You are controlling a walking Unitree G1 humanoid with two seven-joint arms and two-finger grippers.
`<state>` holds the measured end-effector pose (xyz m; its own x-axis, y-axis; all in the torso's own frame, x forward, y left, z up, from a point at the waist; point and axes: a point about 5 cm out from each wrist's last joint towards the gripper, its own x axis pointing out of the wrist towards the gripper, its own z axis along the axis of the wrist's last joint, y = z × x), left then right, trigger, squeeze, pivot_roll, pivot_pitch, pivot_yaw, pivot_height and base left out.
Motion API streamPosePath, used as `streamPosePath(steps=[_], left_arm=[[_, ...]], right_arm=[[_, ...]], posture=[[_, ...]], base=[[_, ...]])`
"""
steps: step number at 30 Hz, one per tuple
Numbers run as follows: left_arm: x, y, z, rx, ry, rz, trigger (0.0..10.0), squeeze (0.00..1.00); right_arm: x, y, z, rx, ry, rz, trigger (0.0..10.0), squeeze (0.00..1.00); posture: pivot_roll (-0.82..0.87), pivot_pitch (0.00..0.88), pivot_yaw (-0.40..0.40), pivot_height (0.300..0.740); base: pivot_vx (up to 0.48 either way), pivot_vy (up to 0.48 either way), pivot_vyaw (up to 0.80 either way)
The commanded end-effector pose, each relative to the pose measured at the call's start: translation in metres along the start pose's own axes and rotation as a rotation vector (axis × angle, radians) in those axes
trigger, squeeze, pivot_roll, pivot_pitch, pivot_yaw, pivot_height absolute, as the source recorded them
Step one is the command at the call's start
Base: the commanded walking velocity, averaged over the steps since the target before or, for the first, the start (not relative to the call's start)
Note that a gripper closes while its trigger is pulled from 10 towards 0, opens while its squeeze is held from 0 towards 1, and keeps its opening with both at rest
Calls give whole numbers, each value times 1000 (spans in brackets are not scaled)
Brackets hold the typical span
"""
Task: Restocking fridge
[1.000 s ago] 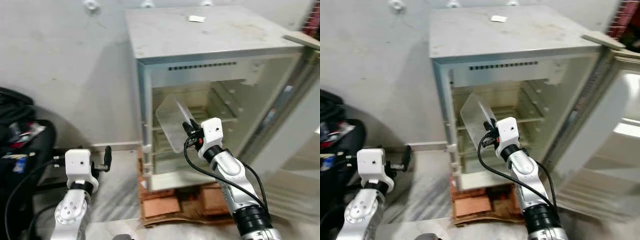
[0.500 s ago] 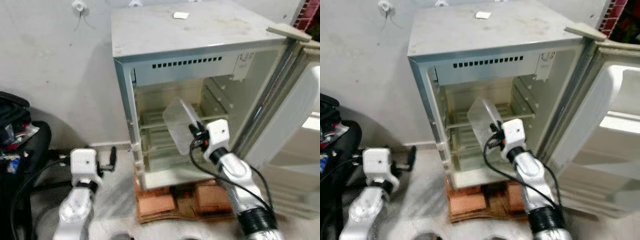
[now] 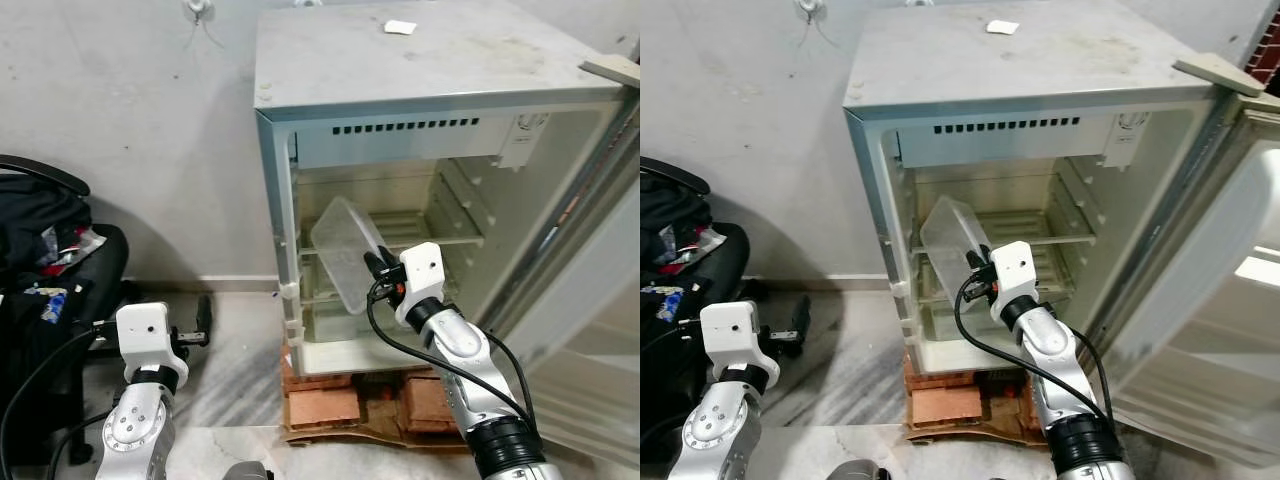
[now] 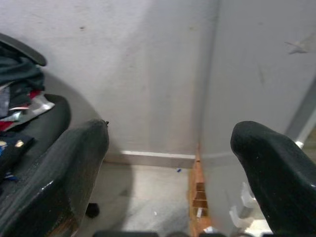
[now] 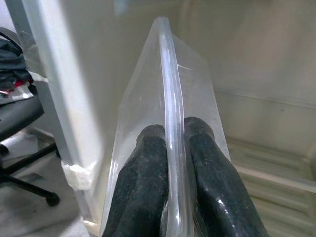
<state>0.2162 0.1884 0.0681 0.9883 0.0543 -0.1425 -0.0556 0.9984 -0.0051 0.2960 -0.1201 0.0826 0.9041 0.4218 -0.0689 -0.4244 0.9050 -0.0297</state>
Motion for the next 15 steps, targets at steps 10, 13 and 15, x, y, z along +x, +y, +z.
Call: streamPosePath(steps=[10, 13, 15], left_arm=[[-2, -2, 6, -6, -24, -35, 10000, 0], [-2, -2, 7, -8, -28, -33, 10000, 0], [-2, -2, 7, -9, -30, -32, 10000, 0]], right_arm=[[0, -3, 5, -21, -12, -12, 10000, 0], [-1, -3, 4, -24, -9, -10, 10000, 0], [-1, -3, 4, -25, -8, -9, 10000, 0]], posture=[[23, 28, 17, 740], [26, 31, 18, 740], [26, 31, 17, 740]], base=[[0, 0, 0], [0, 0, 0], [0, 0, 0]])
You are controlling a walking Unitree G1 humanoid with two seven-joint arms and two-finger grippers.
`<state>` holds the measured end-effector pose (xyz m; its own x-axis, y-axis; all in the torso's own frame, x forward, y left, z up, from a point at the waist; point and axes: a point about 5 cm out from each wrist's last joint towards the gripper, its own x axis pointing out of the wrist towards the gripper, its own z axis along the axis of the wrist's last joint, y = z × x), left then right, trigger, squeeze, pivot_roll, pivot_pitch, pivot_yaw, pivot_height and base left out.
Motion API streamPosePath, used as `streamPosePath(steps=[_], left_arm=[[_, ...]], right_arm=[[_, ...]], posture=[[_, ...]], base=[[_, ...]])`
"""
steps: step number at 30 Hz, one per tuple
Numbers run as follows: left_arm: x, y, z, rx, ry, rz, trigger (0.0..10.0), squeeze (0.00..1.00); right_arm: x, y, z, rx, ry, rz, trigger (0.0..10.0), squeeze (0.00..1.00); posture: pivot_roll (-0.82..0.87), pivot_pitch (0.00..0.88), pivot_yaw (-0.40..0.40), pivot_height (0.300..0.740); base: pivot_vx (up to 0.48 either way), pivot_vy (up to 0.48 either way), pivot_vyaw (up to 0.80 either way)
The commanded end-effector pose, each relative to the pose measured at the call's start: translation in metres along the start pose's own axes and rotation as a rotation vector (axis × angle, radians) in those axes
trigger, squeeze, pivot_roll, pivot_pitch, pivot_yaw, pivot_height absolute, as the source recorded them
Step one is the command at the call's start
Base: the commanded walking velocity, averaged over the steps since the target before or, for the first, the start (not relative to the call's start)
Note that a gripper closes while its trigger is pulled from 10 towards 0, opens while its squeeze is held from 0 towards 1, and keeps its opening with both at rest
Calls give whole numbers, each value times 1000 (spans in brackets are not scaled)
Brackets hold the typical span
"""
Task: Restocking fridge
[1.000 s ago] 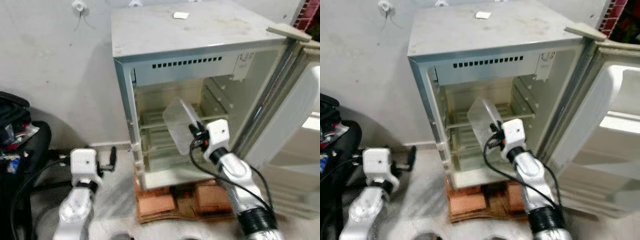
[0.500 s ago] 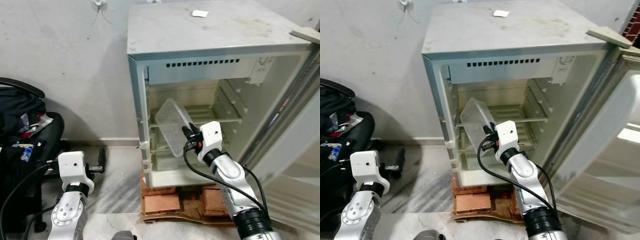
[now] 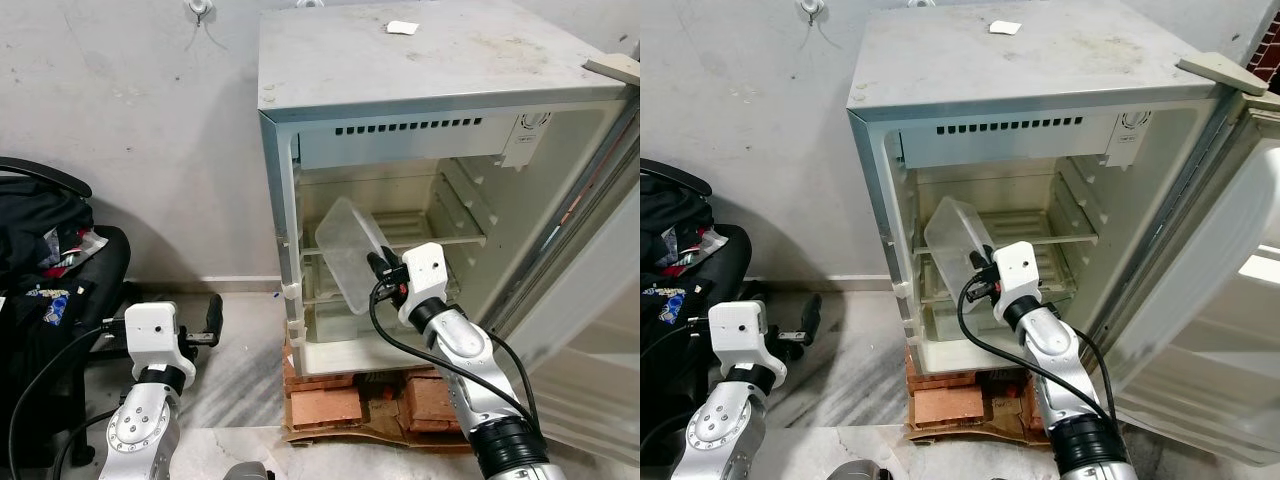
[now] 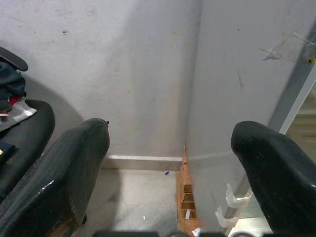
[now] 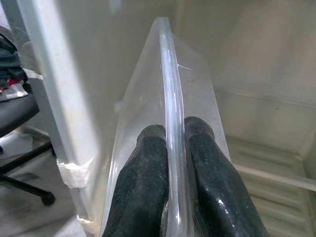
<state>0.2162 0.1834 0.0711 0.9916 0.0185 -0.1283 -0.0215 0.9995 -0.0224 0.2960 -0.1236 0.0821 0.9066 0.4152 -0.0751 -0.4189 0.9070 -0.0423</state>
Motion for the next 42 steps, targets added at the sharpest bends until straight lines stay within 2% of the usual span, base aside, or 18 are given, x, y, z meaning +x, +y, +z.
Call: streamPosePath(steps=[1, 20, 31, 38, 42], left_arm=[[-2, 3, 4, 5, -17, 3, 10000, 0], [-2, 2, 4, 6, -15, -5, 10000, 0], [-3, 3, 4, -1, -13, 14, 10000, 0], [-11, 10, 5, 6, 7, 51, 10000, 0], [-21, 24, 5, 53, 25, 75, 10000, 0]], right_arm=[[1, 1, 5, -14, -14, 0, 10000, 0], [1, 3, 5, -23, -14, 13, 10000, 0], [2, 5, 1, -20, 4, 26, 10000, 0], [14, 16, -7, 20, 52, 53, 10000, 0], [33, 21, -4, 82, 79, 35, 10000, 0]], posture=[[27, 32, 16, 740], [24, 35, 19, 740], [31, 43, 11, 740], [61, 76, 7, 740], [87, 109, 9, 740]], base=[[0, 0, 0], [265, 0, 0], [0, 0, 0], [0, 0, 0], [0, 0, 0]])
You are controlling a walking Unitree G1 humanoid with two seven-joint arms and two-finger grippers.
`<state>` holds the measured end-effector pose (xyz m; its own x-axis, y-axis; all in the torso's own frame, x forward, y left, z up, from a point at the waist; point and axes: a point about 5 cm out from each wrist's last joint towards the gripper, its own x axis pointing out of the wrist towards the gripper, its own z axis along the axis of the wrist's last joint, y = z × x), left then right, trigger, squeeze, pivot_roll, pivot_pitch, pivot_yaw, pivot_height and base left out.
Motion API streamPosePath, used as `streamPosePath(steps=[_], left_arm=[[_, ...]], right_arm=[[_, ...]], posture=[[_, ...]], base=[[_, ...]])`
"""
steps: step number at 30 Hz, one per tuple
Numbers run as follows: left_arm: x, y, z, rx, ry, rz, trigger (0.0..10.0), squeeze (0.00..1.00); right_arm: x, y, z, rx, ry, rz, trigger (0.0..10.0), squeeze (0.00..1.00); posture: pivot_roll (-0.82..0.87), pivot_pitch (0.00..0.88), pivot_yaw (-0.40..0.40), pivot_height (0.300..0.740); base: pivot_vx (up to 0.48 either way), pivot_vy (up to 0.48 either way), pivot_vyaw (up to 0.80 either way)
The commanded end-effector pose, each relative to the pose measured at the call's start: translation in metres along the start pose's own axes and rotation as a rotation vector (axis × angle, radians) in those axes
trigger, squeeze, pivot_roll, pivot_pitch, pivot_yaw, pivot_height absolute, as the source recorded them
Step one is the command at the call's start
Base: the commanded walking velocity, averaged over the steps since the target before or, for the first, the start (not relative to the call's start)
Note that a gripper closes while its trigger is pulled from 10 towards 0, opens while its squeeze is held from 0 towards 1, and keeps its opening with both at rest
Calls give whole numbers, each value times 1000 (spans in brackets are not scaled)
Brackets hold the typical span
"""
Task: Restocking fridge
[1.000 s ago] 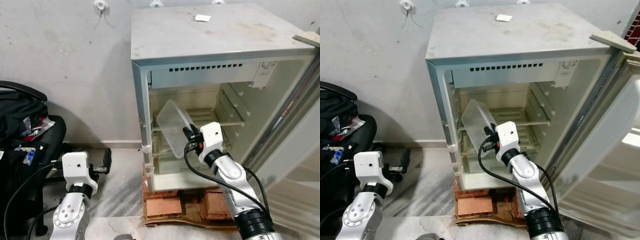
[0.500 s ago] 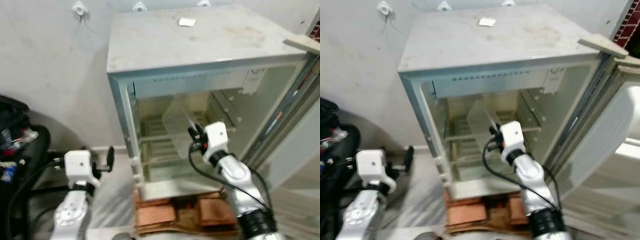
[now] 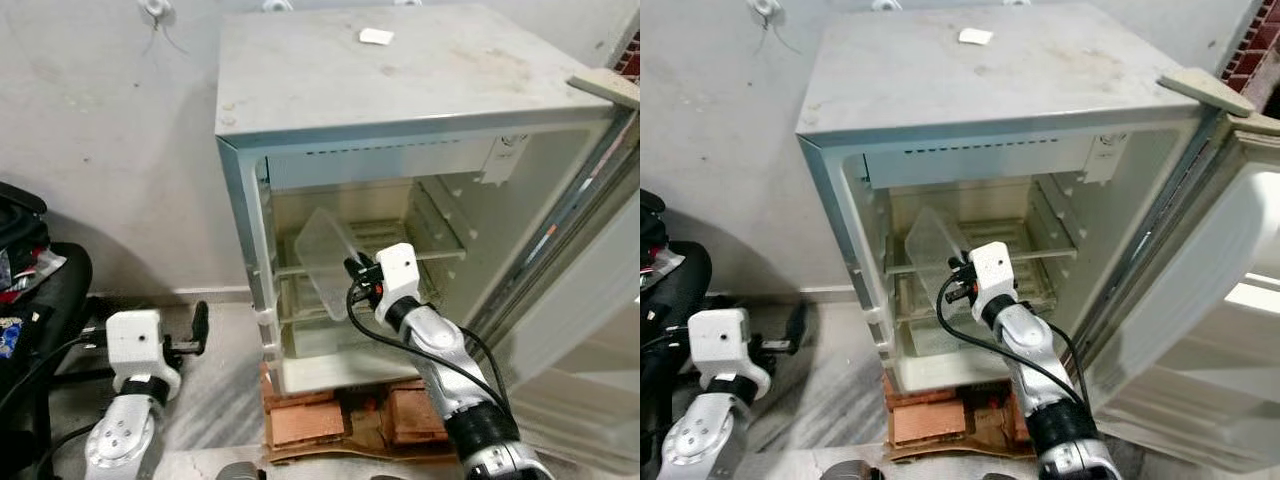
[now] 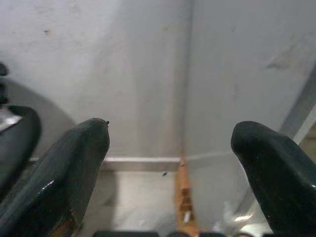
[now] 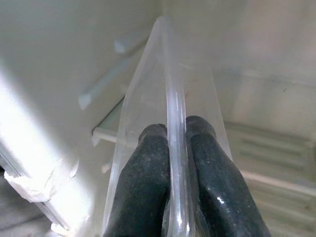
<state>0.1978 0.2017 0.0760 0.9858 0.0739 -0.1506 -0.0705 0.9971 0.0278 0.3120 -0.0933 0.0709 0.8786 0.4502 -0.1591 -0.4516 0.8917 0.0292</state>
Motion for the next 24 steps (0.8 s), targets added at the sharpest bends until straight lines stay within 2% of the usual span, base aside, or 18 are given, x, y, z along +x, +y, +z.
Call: streamPosePath(steps=[1, 2, 9, 12, 20, 24], left_arm=[[-2, 5, 2, 10, 3, 20, 10000, 0], [-5, 10, 1, 24, 16, 33, 10000, 0], [-17, 10, 2, 47, 36, 33, 10000, 0], [-25, 10, 5, 58, 47, 29, 10000, 0], [-41, 12, 6, 70, 82, 33, 10000, 0], [-49, 14, 7, 74, 97, 55, 10000, 0]], right_arm=[[5, -1, 5, 16, -6, -8, 10000, 0], [14, 1, 9, 34, -1, -11, 10000, 0], [37, 6, 21, 70, 35, -2, 10000, 0], [47, 6, 28, 132, 61, -6, 10000, 0], [53, -6, 31, 259, 131, -95, 10000, 0], [60, -12, 46, 368, 90, -177, 10000, 0]], posture=[[87, 109, 9, 740], [99, 121, 7, 740], [154, 161, 0, 740], [181, 195, 0, 740], [225, 245, -1, 740], [246, 254, -4, 740]], base=[[0, 0, 0], [0, 0, 0], [0, 0, 0], [0, 0, 0], [0, 0, 0], [0, 0, 0]])
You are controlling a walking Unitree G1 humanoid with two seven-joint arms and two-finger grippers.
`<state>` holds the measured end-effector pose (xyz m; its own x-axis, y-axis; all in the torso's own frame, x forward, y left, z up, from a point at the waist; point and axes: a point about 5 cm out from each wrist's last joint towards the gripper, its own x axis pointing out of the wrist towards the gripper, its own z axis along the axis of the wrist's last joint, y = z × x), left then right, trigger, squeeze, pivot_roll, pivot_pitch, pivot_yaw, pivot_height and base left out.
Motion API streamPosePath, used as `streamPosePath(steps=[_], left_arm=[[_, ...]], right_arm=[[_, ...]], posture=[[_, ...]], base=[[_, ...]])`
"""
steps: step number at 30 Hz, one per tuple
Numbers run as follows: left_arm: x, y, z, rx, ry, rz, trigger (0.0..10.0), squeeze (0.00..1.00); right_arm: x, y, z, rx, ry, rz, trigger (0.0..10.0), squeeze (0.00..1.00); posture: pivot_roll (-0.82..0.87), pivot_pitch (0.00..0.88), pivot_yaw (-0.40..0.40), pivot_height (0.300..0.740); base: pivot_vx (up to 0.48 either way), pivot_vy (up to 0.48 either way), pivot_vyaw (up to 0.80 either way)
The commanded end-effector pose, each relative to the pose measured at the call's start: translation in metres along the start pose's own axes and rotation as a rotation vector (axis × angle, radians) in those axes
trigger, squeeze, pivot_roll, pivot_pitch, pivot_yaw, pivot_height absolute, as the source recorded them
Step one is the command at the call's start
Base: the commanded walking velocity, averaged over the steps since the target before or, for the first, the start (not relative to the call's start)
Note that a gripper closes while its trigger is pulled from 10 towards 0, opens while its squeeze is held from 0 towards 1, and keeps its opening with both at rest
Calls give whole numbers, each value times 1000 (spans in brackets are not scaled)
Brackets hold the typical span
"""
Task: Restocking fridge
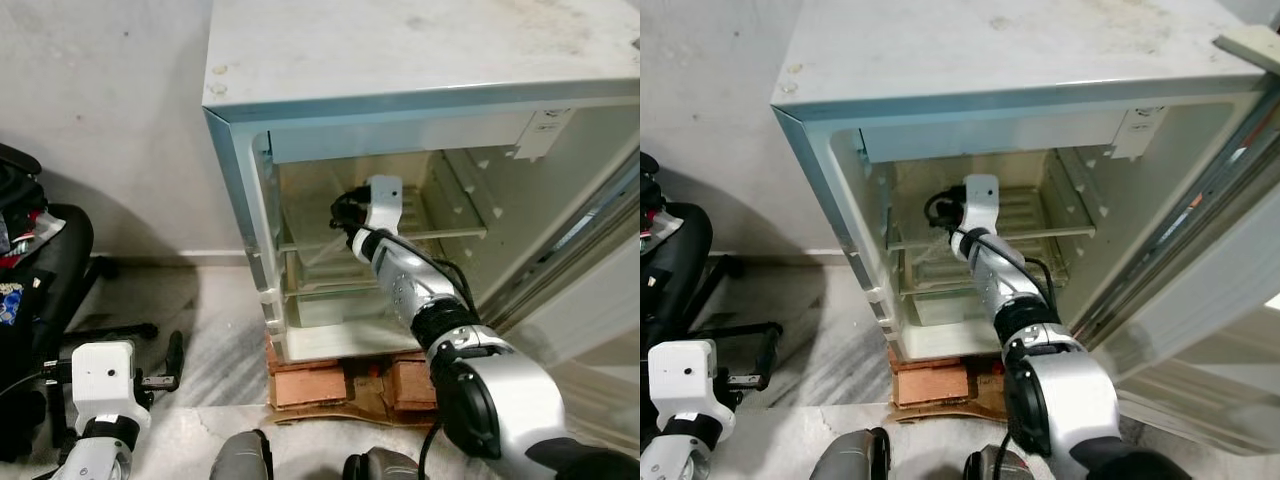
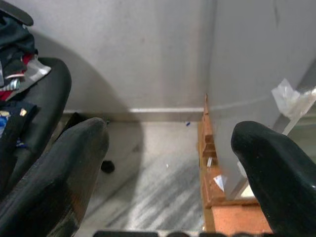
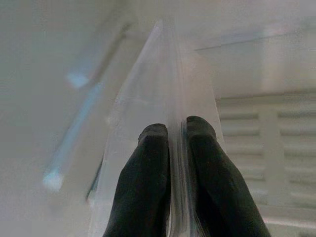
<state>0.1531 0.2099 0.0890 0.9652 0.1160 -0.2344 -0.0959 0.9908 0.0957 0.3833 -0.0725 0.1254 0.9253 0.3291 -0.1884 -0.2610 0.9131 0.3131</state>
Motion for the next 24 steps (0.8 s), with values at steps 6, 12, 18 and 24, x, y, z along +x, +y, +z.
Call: streamPosePath(steps=[6, 12, 18, 24], left_arm=[[-7, 2, 2, 28, 19, 16, 10000, 0], [-8, 1, 4, 34, 24, 20, 10000, 0], [-6, -2, 3, 31, 20, 24, 10000, 0], [-4, -2, 4, 33, 13, 52, 10000, 0]], right_arm=[[0, 16, -31, 227, 115, -98, 10000, 0], [4, 45, -33, 251, 134, -26, 10000, 0], [6, 63, -29, 217, 97, 28, 10000, 1000], [8, 62, -22, 193, 57, 29, 10000, 1000]], posture=[[268, 260, -3, 740], [275, 260, -7, 740], [269, 254, -20, 740], [267, 248, -26, 740]], base=[[0, 0, 0], [0, 0, 0], [0, 0, 0], [0, 0, 0]])
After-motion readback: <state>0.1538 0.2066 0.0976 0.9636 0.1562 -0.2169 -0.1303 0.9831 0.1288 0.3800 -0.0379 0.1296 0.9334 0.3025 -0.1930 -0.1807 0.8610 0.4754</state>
